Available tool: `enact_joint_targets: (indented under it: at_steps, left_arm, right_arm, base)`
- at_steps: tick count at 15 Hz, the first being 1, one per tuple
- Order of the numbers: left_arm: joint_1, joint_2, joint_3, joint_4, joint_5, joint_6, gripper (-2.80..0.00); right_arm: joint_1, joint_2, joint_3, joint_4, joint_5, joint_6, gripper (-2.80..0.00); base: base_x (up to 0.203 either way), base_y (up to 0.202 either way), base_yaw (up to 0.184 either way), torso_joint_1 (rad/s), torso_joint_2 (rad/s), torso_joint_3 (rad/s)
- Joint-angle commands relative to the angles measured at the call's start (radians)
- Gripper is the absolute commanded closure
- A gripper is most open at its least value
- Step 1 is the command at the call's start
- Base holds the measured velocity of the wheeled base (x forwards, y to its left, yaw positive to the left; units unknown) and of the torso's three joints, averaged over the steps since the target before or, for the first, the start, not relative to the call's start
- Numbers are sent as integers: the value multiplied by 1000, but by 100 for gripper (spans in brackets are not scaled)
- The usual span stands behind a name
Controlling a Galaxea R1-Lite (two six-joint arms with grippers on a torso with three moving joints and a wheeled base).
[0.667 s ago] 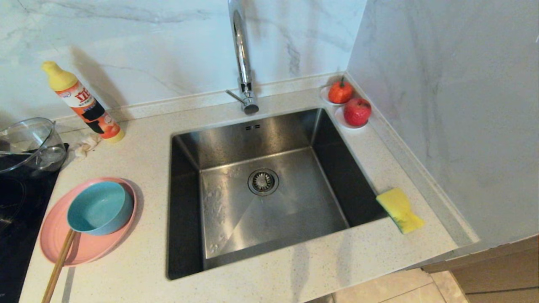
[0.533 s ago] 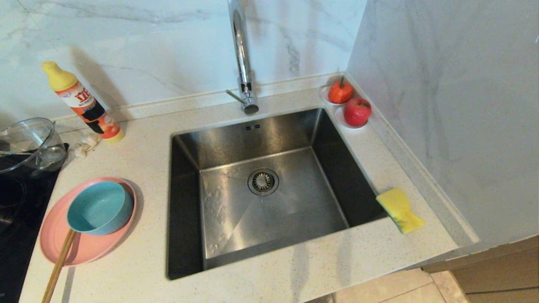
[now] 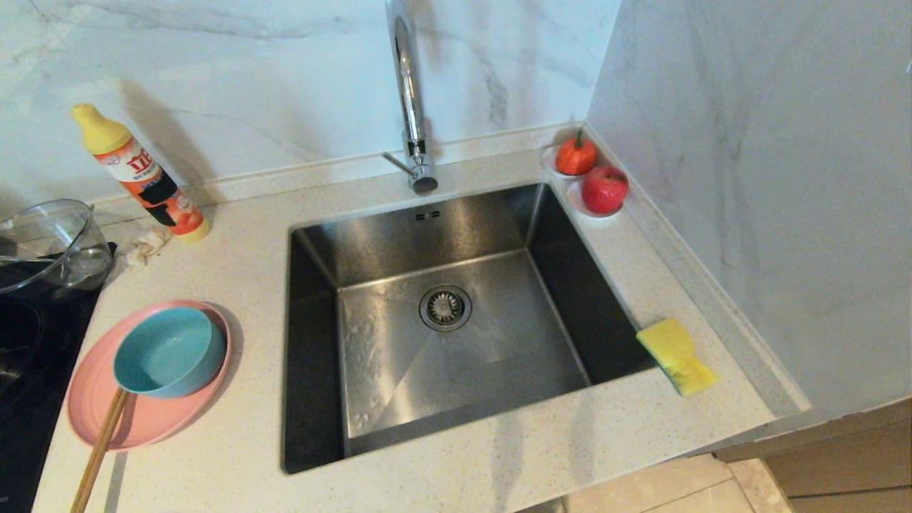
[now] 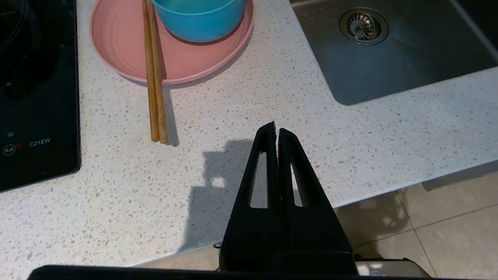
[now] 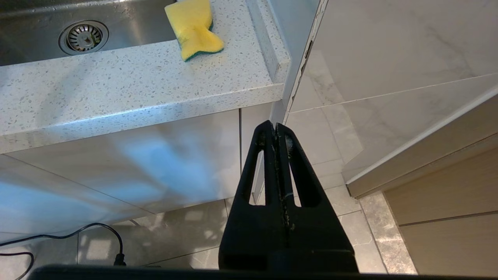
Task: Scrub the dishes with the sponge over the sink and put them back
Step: Grab the dish soap
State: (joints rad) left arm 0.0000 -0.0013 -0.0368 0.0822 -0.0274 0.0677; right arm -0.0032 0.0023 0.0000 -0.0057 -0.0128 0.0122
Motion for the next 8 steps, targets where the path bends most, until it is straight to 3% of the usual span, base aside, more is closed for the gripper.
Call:
enact_joint_targets:
  at_steps: [1, 8]
  left_arm:
    - [0, -2, 2, 1, 3, 4, 0]
    - [2, -2, -4, -9, 19, -2, 0]
  right_arm:
    - [0, -1, 0, 0, 0, 0, 0]
    - [0, -1, 0, 0, 0, 0, 0]
  base:
    - [0, 0, 0, 0, 0, 0]
    - [0, 0, 0, 0, 0, 0]
